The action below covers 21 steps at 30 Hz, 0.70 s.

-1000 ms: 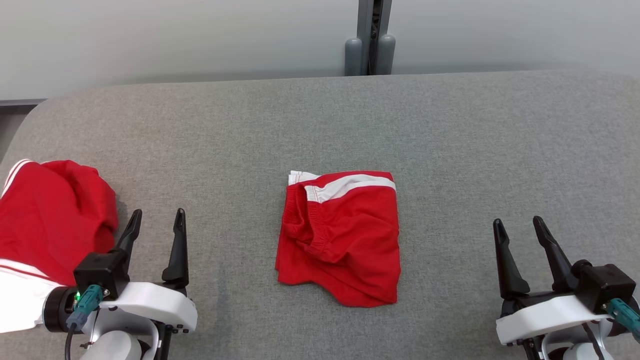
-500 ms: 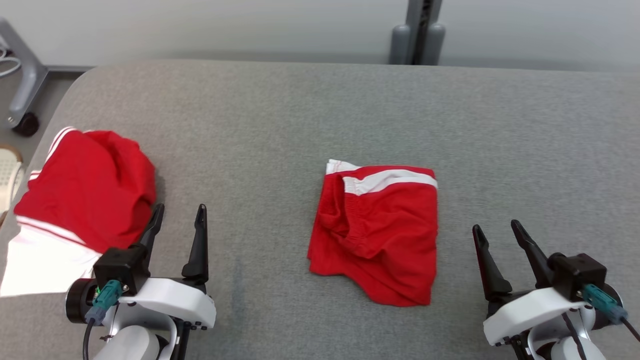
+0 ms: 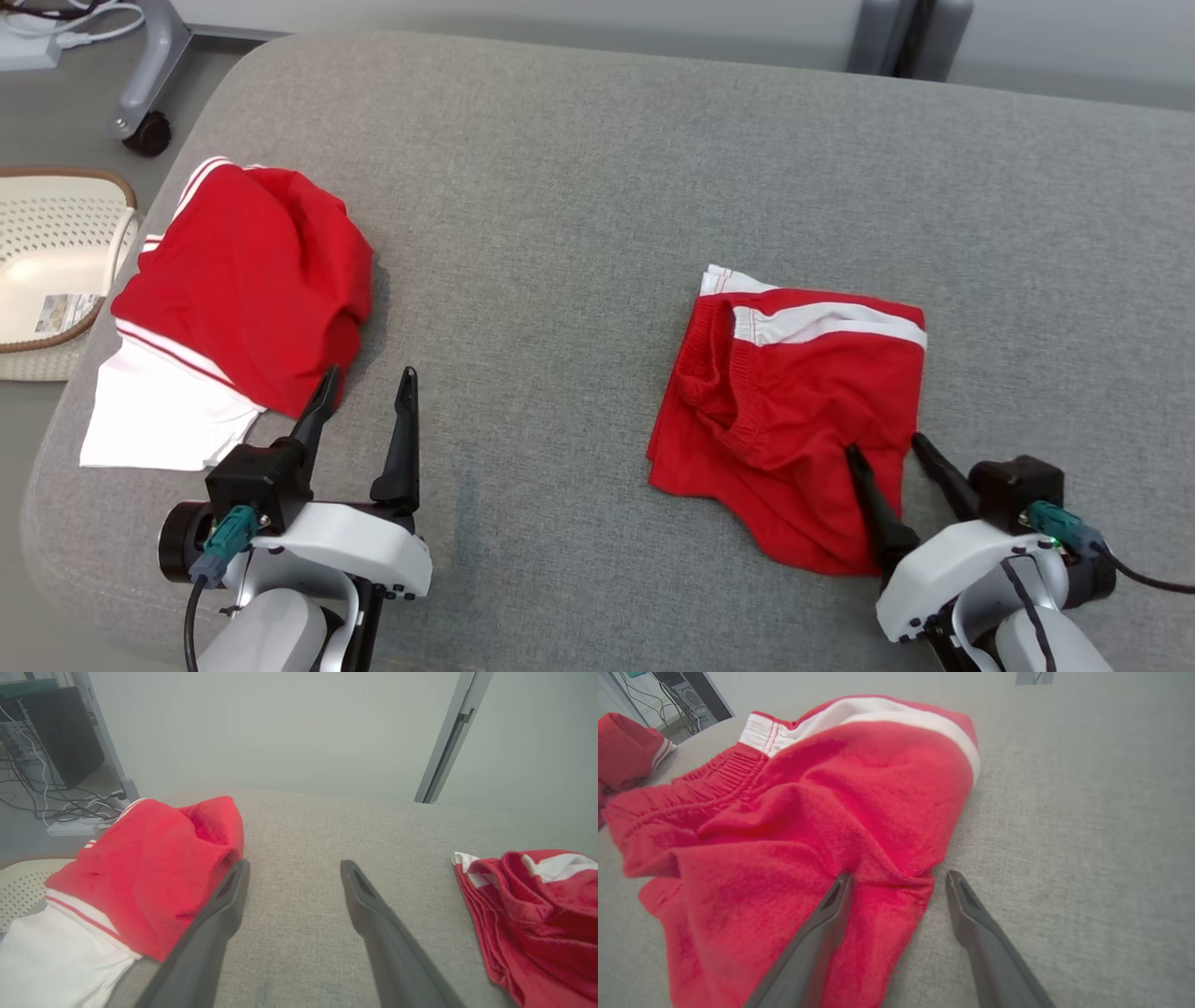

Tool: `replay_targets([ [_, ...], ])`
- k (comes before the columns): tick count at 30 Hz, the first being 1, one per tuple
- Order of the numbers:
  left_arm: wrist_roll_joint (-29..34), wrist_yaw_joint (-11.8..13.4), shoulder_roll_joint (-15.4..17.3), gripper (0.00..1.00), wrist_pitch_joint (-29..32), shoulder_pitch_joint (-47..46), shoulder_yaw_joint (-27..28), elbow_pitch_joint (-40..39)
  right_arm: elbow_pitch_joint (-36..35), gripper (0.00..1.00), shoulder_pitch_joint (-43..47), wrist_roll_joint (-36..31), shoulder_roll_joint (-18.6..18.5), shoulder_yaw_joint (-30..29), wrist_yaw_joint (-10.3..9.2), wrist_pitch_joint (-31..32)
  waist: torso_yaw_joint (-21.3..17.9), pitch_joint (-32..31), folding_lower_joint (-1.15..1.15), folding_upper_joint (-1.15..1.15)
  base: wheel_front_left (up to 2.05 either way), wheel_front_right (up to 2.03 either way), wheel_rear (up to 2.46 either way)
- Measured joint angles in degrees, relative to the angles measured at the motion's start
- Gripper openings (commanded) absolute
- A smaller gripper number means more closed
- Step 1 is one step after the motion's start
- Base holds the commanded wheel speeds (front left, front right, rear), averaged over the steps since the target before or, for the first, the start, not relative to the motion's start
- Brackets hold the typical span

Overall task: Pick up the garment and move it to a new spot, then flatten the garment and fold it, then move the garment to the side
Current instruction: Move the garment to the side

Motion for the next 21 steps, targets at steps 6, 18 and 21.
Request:
replay_targets([
  [6, 0.44, -0.42, -0.37, 1.0, -0.19, -0.46, 0.48, 0.66, 1.8, 0.0, -1.79, 1.62, -0.13, 2.23, 0.0, -0.68, 0.17, 0.66, 0.0, 0.0, 0.0, 0.0, 0.0],
  [18, 1.43, -0.53, 1.1, 1.0, -0.05, -0.7, 0.87, -0.78, 0.05, 0.0, -0.73, 2.07, -1.24, 4.04, 0.02, -1.98, -6.97, 0.93, 0.0, 0.0, 0.0, 0.0, 0.0],
  [21, 1.86, -0.27, 2.16, 1.0, 0.52, -0.73, 1.04, -1.59, -1.03, 0.0, 0.24, 1.49, -1.99, 3.64, 0.02, -2.11, -10.1, 1.08, 0.0, 0.0, 0.0, 0.0, 0.0],
])
